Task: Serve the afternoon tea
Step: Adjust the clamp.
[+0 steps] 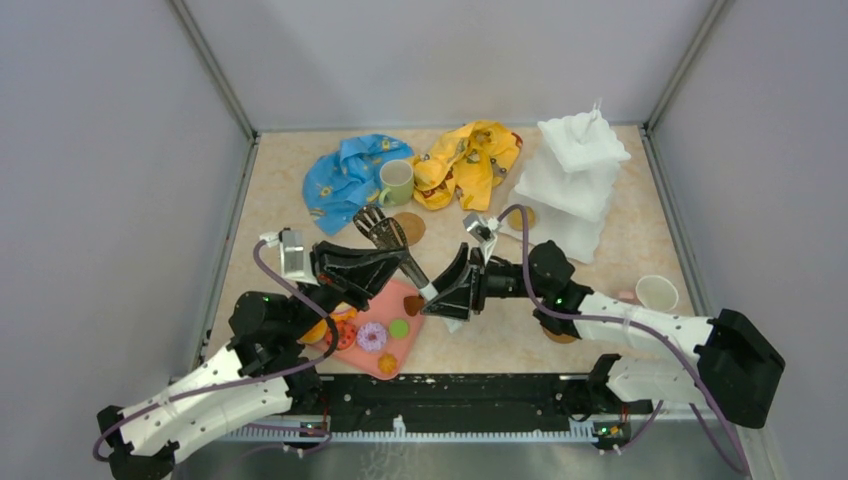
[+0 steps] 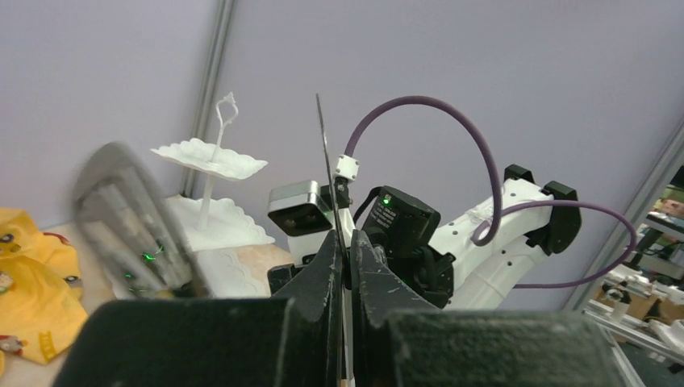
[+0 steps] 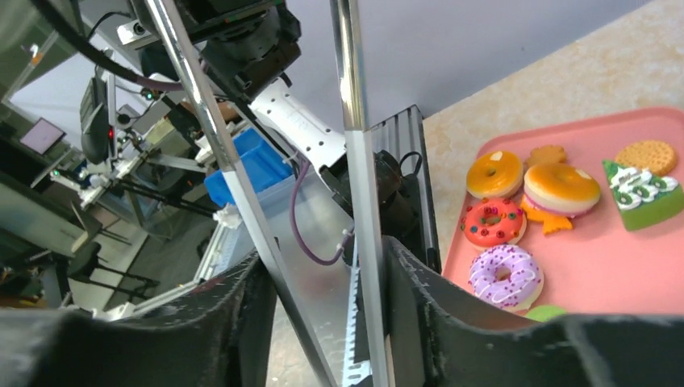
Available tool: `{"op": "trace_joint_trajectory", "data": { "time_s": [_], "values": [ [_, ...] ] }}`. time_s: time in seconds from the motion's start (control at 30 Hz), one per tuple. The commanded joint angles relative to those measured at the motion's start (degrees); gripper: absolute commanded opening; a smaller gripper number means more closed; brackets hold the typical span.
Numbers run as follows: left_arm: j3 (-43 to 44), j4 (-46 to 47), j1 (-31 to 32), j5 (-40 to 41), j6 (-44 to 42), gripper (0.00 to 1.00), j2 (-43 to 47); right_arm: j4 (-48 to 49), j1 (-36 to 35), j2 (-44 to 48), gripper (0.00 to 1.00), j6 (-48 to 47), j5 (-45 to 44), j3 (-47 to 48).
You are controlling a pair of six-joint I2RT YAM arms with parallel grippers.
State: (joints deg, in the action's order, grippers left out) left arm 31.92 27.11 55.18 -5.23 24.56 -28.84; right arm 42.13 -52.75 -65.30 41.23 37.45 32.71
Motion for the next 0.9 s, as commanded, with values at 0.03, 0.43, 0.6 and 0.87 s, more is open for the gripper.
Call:
{"op": "trace_joint_trajectory", "data": {
  "time_s": [0.03,0.43,0.6,0.87],
  "values": [
    [-1.46,2.86,0.11,0.90,-0.98,0.00,1.88,5.98,-0.25,1.37,0.37,0.84,-0.39,-0.76],
    [-6.07,-18.88,0.11,13.94,4.23,0.62,16.29,-14.84,1.68,9.44,0.36,-11.50,-7.15,0.08],
    [-4.82,-27.71,0.06,20.73,4.69,0.80,21.75,-44.43,1.71,8.73,0.36,-26.67,-13.93,9.50],
    [10.61,-38.56,0.11,25.82,-3.40,0.86,5.92,-72.54,0.33,1.95,0.39,-39.50,-22.41,24.94]
  ]
}}
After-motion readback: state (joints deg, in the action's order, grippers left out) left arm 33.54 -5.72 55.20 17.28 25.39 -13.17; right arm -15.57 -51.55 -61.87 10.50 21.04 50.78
